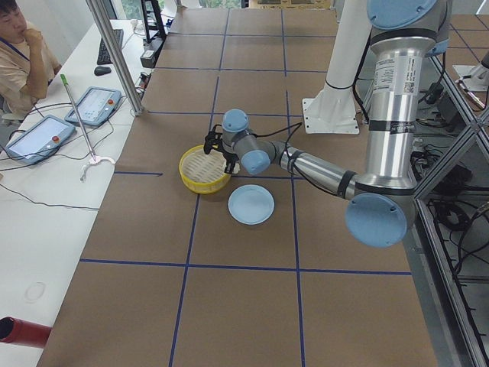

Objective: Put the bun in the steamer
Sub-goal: 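Lift the bun with the left gripper and carry it over the steamer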

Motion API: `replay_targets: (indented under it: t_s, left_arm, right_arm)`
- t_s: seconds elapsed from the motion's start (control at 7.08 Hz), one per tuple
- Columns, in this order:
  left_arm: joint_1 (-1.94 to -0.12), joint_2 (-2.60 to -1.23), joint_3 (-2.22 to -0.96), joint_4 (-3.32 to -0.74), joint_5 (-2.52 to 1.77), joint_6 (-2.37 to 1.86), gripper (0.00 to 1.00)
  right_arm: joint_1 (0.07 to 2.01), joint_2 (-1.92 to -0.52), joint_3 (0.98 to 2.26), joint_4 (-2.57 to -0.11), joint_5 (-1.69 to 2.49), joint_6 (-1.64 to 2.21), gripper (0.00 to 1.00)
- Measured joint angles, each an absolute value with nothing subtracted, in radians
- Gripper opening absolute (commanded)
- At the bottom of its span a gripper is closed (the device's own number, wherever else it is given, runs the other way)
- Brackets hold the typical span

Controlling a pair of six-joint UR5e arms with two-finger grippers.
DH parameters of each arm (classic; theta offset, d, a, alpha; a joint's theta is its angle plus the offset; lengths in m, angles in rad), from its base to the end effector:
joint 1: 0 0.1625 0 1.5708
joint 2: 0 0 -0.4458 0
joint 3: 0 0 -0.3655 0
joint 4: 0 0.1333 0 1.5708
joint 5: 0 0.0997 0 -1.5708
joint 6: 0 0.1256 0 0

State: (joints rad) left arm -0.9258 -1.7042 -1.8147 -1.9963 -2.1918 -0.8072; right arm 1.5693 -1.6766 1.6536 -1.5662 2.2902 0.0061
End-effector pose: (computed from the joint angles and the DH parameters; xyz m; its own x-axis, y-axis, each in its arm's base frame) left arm 0.2776 -0.4692 0.4689 0.5771 0.1684 -0.7991 -0.0011 0.9787 0.2054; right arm 0.0499 -0.4163 0.7105 0.7522 0.0171 0.6587 -0.0031 0.9997 -0.0224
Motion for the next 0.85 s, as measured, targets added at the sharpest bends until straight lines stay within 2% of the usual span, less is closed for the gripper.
replay_targets:
  t_s: [0.42,0.85]
  left_arm:
    - [-0.927,-1.899,-1.635,-1.905,-2.187,-0.844,0.41]
    - [-0.915,-1.959,-1.523,-1.904,-2.162,-0.852,0.41]
  right_arm:
    - [1.569,-1.677,1.654,-1.566,2.29,0.006,1.0]
    - [1.569,-1.677,1.654,-1.566,2.29,0.006,1.0]
